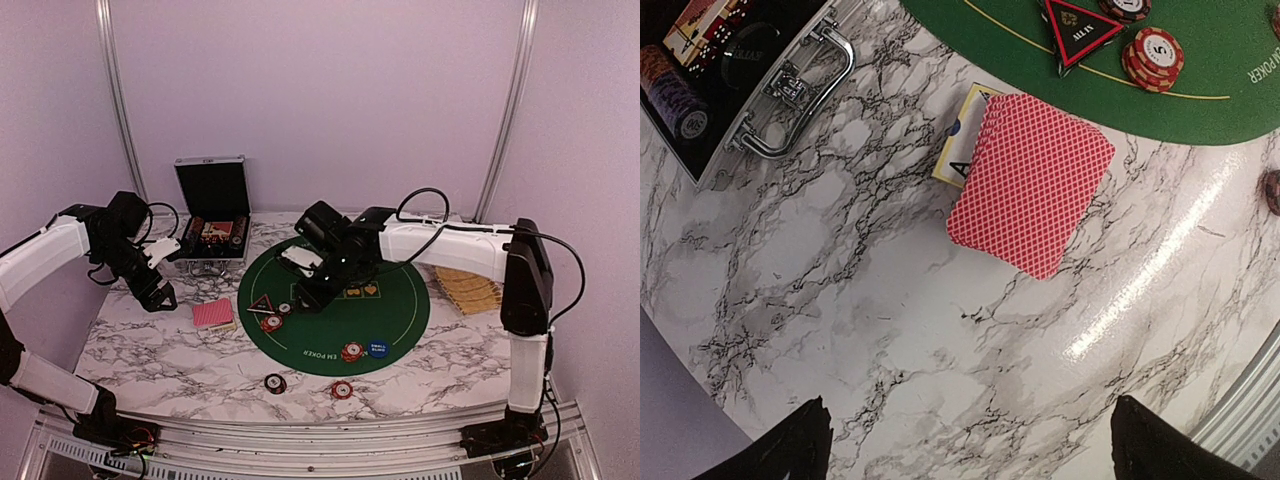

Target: Distribute texas hold em gaming equipment

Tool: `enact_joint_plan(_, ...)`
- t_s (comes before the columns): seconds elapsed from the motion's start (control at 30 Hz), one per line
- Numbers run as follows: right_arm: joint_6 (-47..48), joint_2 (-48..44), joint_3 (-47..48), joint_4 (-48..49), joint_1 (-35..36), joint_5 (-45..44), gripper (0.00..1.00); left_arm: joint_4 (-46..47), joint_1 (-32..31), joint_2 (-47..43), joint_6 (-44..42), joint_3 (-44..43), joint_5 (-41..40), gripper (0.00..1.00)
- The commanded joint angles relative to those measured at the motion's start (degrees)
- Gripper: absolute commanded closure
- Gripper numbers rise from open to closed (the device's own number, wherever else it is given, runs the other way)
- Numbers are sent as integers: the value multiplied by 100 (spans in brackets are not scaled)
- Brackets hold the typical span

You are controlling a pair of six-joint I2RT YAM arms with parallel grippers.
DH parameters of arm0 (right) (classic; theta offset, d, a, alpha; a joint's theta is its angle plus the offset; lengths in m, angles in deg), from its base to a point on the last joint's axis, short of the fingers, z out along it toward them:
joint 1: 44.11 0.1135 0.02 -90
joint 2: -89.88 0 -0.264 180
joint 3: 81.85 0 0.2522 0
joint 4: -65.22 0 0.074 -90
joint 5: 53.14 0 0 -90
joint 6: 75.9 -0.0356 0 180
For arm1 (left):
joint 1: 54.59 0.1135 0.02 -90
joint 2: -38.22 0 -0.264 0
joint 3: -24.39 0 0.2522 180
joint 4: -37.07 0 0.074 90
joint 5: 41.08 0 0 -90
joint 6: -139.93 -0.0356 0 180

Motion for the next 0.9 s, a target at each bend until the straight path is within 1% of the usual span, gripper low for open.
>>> enact_joint_plan(0.0, -165, -168, -284, 319, -803, -208, 91, 17, -12, -125, -10, -149, -28, 1)
enact_joint_plan(0.2, -274, 25, -484, 737, -1737, -336, 91, 18, -10, -98, -28, -171, -51, 1)
enact_joint_plan(0.37, -310, 347, -390, 957, -2228, -343, 91, 26, -12, -53, -41, -214, -56, 1)
enact_joint_plan(0.6, -300, 901, -87, 1082, -2544, -348, 91, 24, -12, 25, -46, -263, -66, 1)
enact_joint_plan(0.87, -284, 1345, 281, 1122, -2711, -355, 90, 17, -12, 52, -46, -271, -72, 1)
